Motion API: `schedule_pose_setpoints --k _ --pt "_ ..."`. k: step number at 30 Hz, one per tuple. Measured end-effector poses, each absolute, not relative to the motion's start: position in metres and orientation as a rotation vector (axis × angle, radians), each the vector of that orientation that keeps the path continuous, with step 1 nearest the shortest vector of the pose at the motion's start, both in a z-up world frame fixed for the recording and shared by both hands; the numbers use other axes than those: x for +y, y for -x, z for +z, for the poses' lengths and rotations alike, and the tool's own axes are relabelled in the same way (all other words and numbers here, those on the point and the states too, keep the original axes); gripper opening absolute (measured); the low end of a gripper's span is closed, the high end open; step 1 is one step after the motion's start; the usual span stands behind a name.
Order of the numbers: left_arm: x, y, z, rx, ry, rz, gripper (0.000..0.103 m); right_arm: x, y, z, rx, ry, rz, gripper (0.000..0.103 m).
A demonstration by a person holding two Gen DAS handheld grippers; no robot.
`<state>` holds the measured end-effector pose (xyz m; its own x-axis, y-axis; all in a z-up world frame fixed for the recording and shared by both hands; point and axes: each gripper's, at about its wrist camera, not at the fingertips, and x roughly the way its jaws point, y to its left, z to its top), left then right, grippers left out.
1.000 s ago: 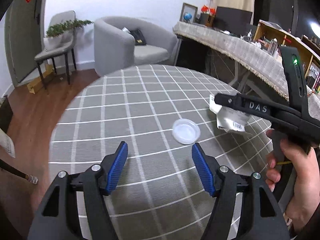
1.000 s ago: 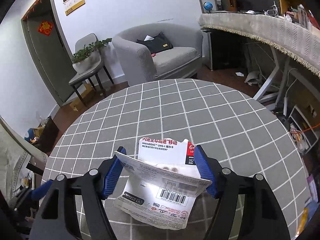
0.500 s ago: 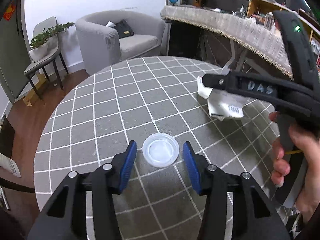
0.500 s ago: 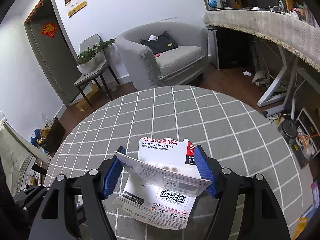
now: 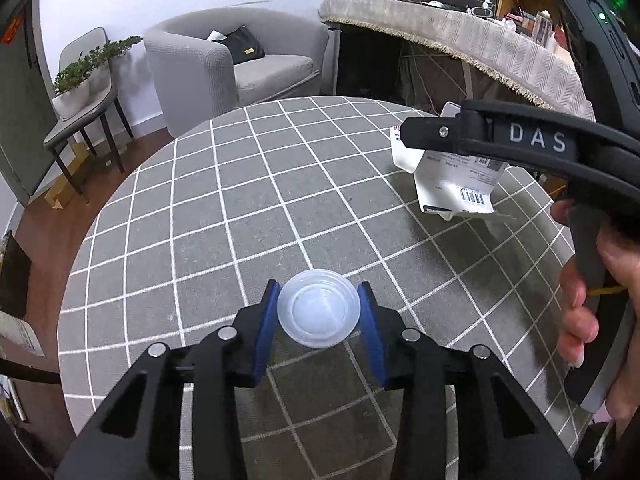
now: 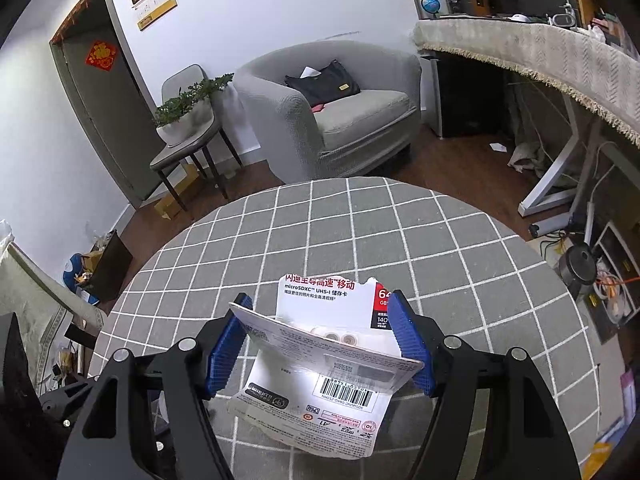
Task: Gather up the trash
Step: 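Grasp the small white cup with left tool while right tool holds the card package, then carry the white cup and card package over the teal bin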
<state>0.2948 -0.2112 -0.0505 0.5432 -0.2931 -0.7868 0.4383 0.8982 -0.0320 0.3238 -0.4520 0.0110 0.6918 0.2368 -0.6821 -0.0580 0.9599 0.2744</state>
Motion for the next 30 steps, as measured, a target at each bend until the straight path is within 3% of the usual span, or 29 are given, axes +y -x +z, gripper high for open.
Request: schedule_pose_setpoints --k 30 --pt "-0.083 -0.172 -0.017 0.668 -0.03 -0.274 0.042 -0.345 -0.222 0.02 0.756 -0.162 0.32 0.071"
